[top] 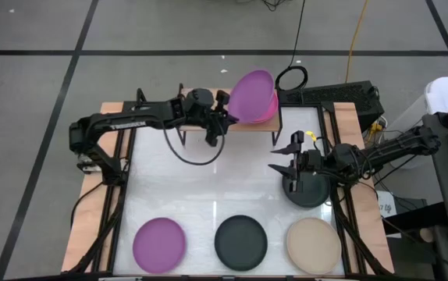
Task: Place and stack plates onto a shelf
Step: Stack the top purple plate on top of the pink plate on the shelf
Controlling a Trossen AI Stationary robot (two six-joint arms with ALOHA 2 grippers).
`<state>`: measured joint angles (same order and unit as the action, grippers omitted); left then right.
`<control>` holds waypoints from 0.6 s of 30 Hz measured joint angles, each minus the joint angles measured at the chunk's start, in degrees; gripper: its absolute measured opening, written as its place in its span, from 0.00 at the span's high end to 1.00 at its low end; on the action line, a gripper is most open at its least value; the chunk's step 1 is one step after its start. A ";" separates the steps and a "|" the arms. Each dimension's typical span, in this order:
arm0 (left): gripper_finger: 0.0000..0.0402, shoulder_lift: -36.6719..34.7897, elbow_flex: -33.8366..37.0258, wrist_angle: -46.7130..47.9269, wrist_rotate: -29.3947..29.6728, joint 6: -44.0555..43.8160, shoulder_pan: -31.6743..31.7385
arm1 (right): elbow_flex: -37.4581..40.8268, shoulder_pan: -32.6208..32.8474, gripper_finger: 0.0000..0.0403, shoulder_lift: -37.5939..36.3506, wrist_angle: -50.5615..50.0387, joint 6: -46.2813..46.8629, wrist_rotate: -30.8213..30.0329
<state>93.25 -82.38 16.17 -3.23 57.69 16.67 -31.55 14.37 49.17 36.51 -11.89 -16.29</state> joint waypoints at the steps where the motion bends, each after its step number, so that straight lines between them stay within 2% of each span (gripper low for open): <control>1: 0.97 0.75 -0.05 -0.46 0.04 0.70 0.30 | 0.15 0.00 0.56 0.00 0.03 0.39 0.00; 10: 0.97 5.08 -0.01 -1.00 0.07 1.98 2.86 | 1.42 0.00 0.56 0.00 1.92 0.44 -0.02; 18: 0.87 6.73 -0.01 -3.39 0.03 0.32 4.04 | 1.44 0.00 0.56 0.00 1.78 0.25 -0.09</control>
<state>99.98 -82.39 12.79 -3.21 58.01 20.71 -30.11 14.37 49.17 38.29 -11.64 -16.38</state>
